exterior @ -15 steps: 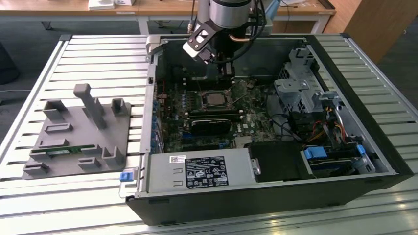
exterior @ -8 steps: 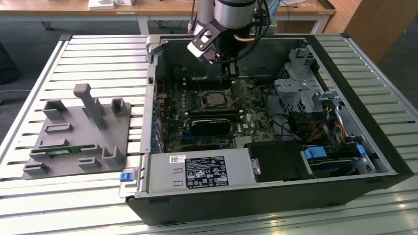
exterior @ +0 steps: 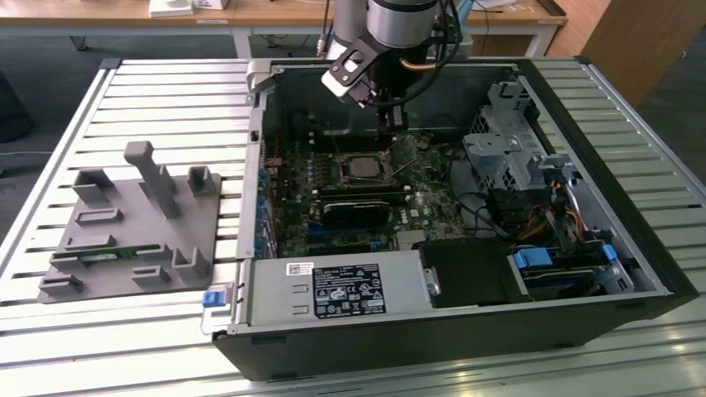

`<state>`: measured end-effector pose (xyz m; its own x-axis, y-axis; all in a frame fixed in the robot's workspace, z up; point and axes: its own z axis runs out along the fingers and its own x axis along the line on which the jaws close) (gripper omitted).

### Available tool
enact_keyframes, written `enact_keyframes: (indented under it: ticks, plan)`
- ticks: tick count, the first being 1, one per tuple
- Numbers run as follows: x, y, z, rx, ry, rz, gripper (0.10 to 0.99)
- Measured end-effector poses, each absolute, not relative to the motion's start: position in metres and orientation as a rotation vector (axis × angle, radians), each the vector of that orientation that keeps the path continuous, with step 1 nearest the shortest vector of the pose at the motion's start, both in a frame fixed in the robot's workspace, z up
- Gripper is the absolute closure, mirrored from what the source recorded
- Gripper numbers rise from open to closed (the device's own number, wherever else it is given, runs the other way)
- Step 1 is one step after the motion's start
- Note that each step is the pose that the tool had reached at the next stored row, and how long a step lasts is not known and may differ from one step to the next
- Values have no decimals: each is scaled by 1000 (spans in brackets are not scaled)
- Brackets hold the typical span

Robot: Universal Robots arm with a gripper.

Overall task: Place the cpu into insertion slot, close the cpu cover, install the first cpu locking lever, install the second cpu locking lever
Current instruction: 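Close the cpu cover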

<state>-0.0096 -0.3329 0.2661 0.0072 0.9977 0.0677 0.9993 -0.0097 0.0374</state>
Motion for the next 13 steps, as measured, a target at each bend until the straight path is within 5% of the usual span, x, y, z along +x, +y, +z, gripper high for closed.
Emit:
enact_keyframes:
  ticks: [13]
  plan:
    - [-3, -333, 266, -2214, -2196, -116, 980]
